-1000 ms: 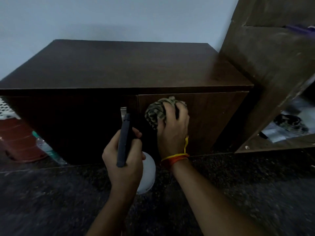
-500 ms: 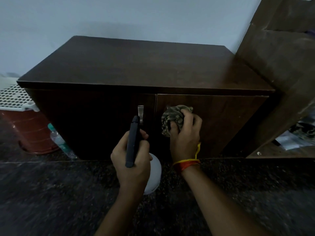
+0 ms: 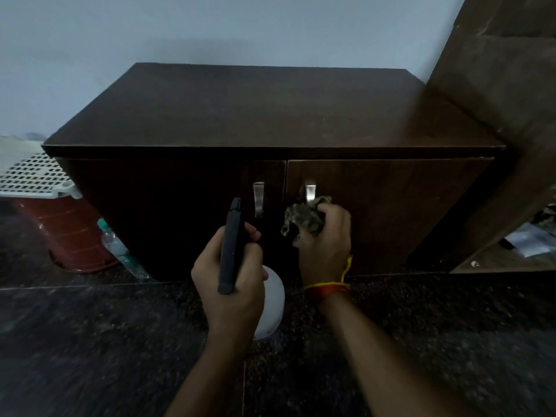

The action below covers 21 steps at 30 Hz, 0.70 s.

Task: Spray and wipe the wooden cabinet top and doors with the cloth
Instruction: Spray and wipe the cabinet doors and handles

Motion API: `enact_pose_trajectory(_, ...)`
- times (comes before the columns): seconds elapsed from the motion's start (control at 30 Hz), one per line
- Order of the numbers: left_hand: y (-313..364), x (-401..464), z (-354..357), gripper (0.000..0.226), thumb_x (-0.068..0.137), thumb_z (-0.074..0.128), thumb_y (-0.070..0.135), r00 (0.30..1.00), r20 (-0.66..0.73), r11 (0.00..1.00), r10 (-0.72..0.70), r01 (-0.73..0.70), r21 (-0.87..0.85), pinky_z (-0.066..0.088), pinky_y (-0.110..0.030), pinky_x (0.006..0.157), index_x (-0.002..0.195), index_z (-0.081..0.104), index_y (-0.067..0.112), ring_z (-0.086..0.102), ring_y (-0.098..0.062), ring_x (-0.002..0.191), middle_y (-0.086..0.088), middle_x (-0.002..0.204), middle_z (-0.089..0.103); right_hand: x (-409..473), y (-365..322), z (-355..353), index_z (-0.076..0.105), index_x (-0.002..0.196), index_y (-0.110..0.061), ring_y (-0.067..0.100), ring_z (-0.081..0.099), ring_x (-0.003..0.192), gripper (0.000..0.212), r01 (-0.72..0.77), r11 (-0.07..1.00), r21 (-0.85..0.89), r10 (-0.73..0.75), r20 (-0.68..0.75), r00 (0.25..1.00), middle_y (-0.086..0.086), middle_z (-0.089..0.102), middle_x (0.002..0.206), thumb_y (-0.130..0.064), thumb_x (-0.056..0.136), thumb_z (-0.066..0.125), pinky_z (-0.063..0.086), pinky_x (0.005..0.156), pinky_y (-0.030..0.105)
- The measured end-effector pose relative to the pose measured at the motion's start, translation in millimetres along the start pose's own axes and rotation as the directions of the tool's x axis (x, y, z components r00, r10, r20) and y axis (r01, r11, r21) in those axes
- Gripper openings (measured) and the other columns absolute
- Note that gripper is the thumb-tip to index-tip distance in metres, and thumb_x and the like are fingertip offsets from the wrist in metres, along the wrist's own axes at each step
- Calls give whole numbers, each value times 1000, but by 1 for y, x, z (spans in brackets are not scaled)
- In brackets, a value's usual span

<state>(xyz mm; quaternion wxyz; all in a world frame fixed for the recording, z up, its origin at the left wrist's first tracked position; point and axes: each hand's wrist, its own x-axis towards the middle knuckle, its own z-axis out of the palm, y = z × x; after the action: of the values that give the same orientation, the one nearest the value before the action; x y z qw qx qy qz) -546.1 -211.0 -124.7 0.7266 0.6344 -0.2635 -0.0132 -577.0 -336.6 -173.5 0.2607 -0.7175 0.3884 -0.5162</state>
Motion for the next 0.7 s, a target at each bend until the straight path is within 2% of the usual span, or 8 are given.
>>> enact_pose_trajectory(0.07,-1,1,-5,11,87,48,7,1000,0,1000,-3,3,7,46,-16,55,86,59,9,53,-14,49,-11,69,57,4,-12,1,58,99,-4,8,49,93,27,-4,1000,25,5,-64,998,12,57,104,-3,75,71,33,77,-3)
enact_pose_trajectory(0.17,-3,4,-9,9,88,51,13,1000,-12,1000,-23,22,-8,47,-16,58,84,58,18,53,-13,51,-4,71,58,3,-16,5,56,99,-6,6,49,90,29,-32,998,45,36,-90,995,9,56,103,-5,75,72,31,75,-3)
enact_pose_trajectory(0.23,-3,6,-11,6,86,54,22,1000,-8,999,-24,24,-27,47,-16,57,86,59,19,53,-12,50,3,73,61,-5,-5,11,55,97,-10,10,52,87,28,-157,985,73,160,-50,986,4,56,99,-8,75,72,42,74,12)
enact_pose_trajectory(0.3,-3,6,-14,9,86,52,16,1000,-11,1000,-13,13,-24,45,-15,56,87,60,10,53,-11,51,-4,71,59,-17,2,15,55,94,-14,17,58,85,29,-297,950,97,299,-5,954,4,61,95,-9,72,73,51,77,35)
enact_pose_trajectory(0.33,-2,6,-15,9,87,51,11,1000,-13,1000,-6,6,-18,44,-14,56,88,59,8,53,-12,51,-8,70,57,-22,-1,17,55,93,-16,19,60,86,29,-329,937,117,330,15,944,4,63,95,-9,71,73,53,77,39)
enact_pose_trajectory(0.5,0,8,-24,11,87,49,6,999,-24,1000,23,-23,5,43,-14,55,84,57,13,51,-16,51,-16,65,53,-23,-41,28,59,105,-13,8,56,93,30,-130,966,223,104,124,987,2,59,104,-10,77,72,48,79,17)
enact_pose_trajectory(0.57,0,8,-28,10,88,49,6,999,-24,999,33,-33,5,43,-15,56,87,58,10,51,-17,51,-16,67,55,-17,-47,31,59,108,-7,8,55,97,35,-31,976,215,10,98,995,7,59,107,-6,75,72,47,82,16)
enact_pose_trajectory(0.7,-3,12,-31,11,88,49,8,999,-46,1000,21,-21,-2,44,-17,56,85,57,14,52,-18,52,-8,73,58,-19,-46,39,59,103,-4,-1,46,96,31,107,984,140,-122,104,987,10,59,104,-3,74,70,36,81,0)
